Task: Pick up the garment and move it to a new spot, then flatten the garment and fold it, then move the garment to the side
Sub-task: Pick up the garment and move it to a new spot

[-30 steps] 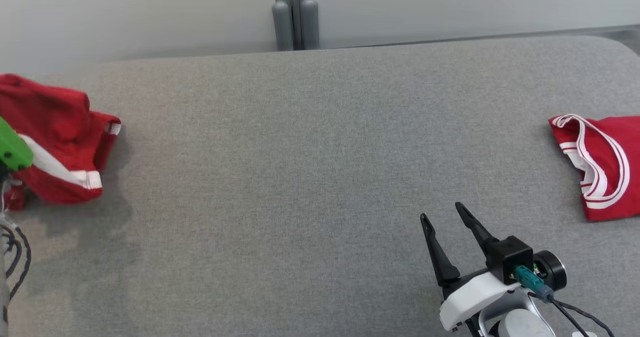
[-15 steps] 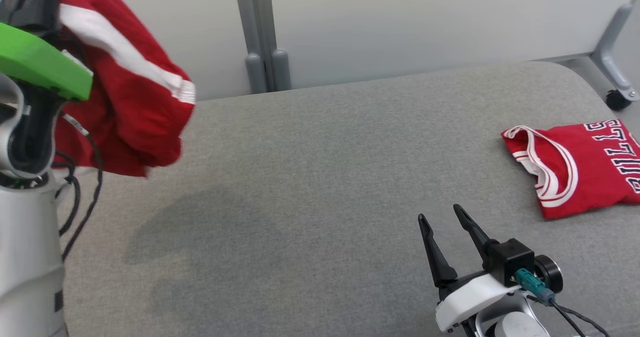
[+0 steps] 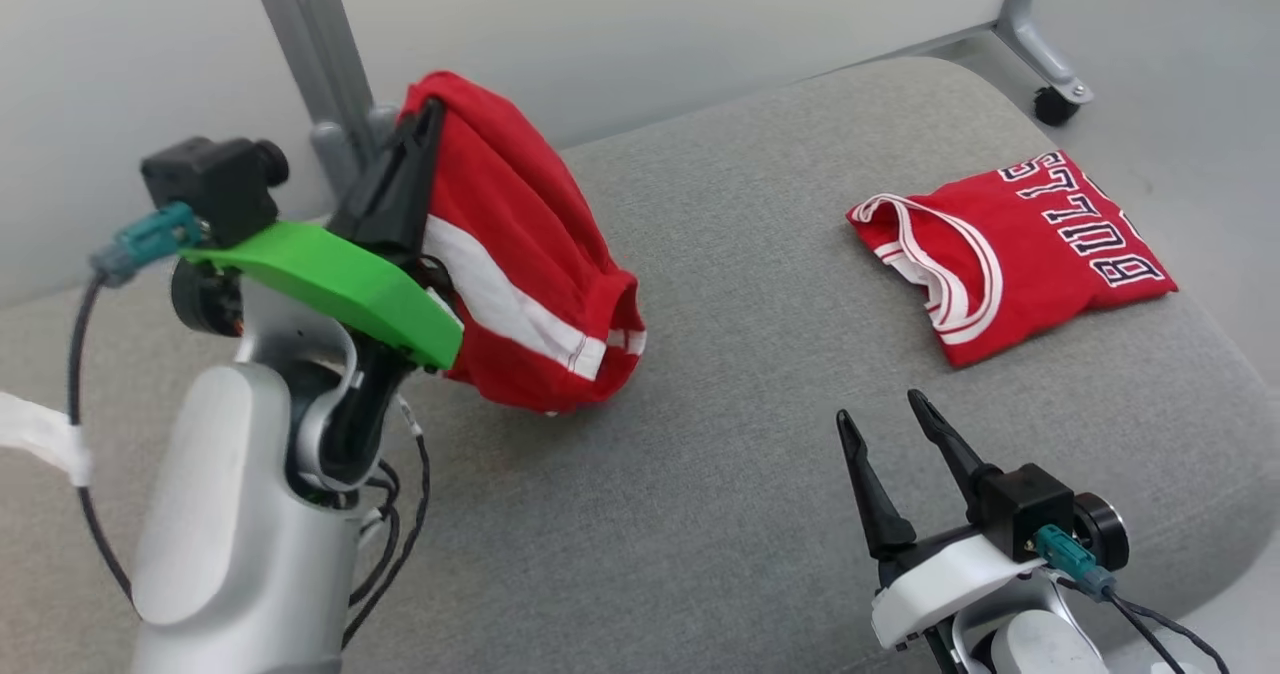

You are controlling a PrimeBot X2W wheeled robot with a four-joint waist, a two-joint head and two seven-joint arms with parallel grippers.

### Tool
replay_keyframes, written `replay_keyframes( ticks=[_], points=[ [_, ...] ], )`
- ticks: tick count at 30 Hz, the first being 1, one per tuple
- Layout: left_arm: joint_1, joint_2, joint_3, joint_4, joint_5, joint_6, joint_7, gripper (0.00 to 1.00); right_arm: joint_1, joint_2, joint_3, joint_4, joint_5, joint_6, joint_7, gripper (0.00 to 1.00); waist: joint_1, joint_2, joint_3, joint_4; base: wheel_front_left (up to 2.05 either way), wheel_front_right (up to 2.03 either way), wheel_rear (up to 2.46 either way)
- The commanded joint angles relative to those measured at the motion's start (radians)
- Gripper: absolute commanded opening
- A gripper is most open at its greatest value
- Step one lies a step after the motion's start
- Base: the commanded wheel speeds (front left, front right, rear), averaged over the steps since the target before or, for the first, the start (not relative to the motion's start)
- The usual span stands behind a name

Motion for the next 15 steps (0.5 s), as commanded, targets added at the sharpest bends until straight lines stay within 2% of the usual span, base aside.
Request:
replay_keyframes(
  ticks=[1,8,9,11,15],
  points=[
    [0.023,-0.005,-0.015,0.031,0.009,-0.007,-0.022,0.00,-0.002,-0.001,-0.004,-0.005,-0.005,-0.002,-0.003,1.00,0.0000,-0.0001,0.044,-0.063,0.00,0.00,0.00],
    [0.076,-0.017,-0.074,0.304,0.034,-0.017,-0.151,0.00,-0.008,-0.001,-0.004,-0.017,0.010,-0.002,-0.003,1.00,0.0000,-0.0001,0.088,-0.120,0.00,0.00,0.00],
    [0.078,-0.019,-0.081,0.339,0.036,-0.017,-0.168,0.09,-0.009,-0.001,-0.005,-0.018,0.011,-0.002,-0.003,1.00,0.0000,-0.0001,0.091,-0.122,0.00,0.00,0.00],
    [0.076,-0.022,-0.093,0.404,0.042,-0.019,-0.207,1.00,-0.008,-0.001,-0.009,-0.021,0.014,-0.002,-0.003,1.00,0.0000,-0.0001,0.095,-0.121,0.00,0.00,0.00],
    [0.056,-0.033,-0.111,0.484,0.030,-0.022,-0.297,1.00,0.009,0.000,-0.036,-0.027,0.006,-0.002,-0.003,1.00,0.0000,-0.0001,0.091,-0.089,0.00,0.00,0.00]
  ],
)
